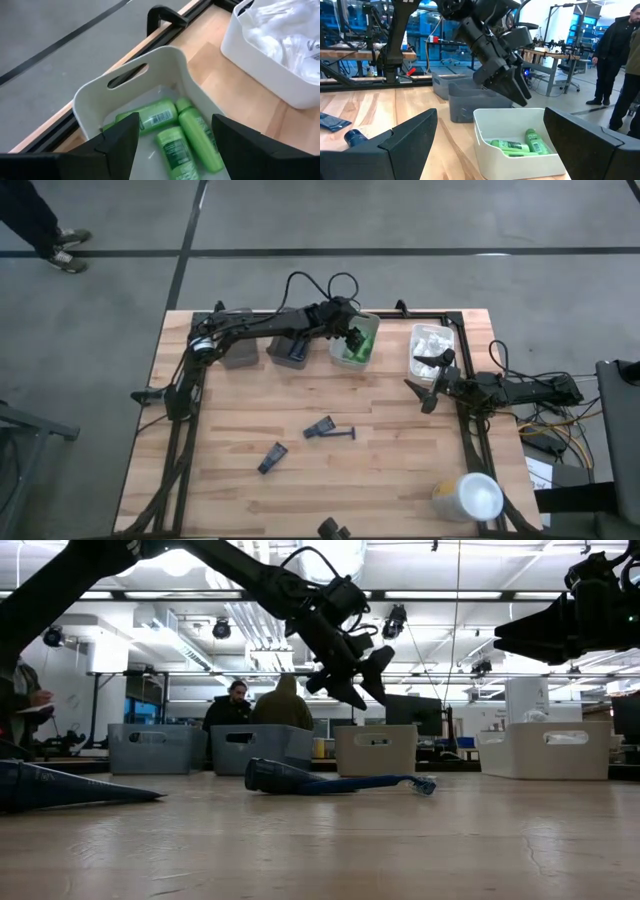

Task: Pick & Place Travel size toiletries
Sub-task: Put the blue shave cream into the left black bin

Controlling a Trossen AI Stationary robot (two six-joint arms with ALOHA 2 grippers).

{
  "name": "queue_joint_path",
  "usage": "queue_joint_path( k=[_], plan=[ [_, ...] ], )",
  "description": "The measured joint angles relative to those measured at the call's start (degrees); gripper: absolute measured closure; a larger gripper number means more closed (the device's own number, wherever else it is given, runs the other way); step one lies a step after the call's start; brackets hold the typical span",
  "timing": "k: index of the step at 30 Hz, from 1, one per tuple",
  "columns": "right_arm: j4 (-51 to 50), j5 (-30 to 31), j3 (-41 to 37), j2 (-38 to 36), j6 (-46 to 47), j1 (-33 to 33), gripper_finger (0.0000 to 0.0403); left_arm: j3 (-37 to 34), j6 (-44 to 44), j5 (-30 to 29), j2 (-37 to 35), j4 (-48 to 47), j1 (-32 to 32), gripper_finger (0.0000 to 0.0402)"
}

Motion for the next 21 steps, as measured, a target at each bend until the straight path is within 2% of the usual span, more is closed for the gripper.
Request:
queue_joint_path(
  k=[9, 21],
  plan=[
    [0.0, 0.0, 0.0, 0.0, 0.0, 0.0, 0.0039, 1.9, 0.0, 2.1, -1.0, -5.3, 0.0, 0.0147],
    [0.0, 0.0, 0.0, 0.0, 0.0, 0.0, 0.0039, 0.5, 5.5, 3.1, -8.4, -16.2, -2.2, 0.0154]
  ],
)
